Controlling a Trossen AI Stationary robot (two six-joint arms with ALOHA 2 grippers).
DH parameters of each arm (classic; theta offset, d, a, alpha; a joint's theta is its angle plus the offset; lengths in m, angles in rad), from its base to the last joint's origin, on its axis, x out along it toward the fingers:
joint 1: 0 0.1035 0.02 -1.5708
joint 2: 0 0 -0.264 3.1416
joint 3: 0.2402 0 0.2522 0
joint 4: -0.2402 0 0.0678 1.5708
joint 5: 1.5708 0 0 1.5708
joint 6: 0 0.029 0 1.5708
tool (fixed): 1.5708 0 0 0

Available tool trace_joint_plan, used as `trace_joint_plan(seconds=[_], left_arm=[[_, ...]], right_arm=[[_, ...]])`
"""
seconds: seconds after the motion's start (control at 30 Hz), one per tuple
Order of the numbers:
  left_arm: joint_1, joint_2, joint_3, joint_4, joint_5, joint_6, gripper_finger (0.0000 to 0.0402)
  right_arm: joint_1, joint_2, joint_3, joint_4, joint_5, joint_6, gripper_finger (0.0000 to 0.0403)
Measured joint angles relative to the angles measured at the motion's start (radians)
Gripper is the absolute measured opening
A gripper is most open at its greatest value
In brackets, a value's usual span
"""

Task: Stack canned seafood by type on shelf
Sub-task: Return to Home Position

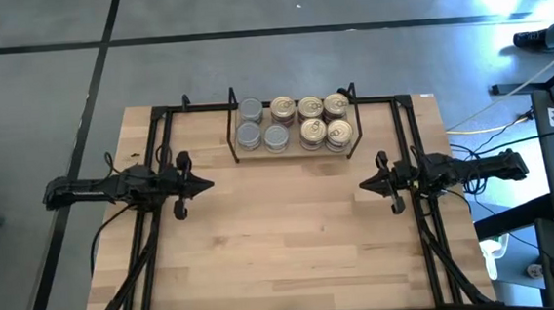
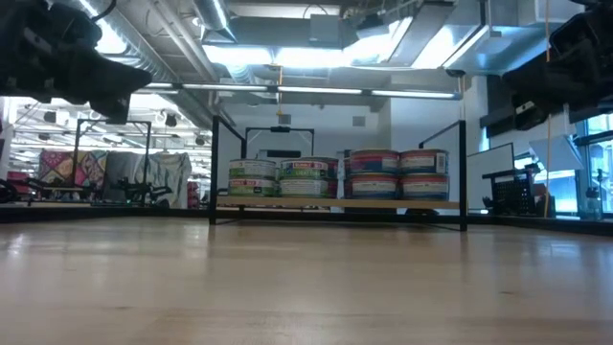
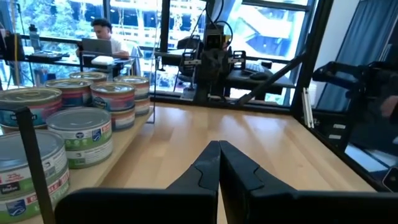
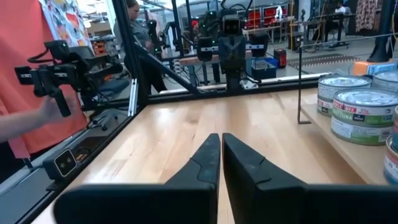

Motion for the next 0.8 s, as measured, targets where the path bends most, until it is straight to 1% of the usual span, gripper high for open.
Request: trace_joint_plan(seconds=[0.23,0.8], left_arm=[[0.000,0.003,0.000,0.002,0.000,-0.027,0.0001],[0.000,0.003,0.000,0.002,-0.002,-0.030,0.0001]], right_arm=[[0.000,0.000,0.000,0.005,0.000,-0.001,0.0019],[0.000,0.000,-0.002,0.007,0.001,-0.001,0.0019]])
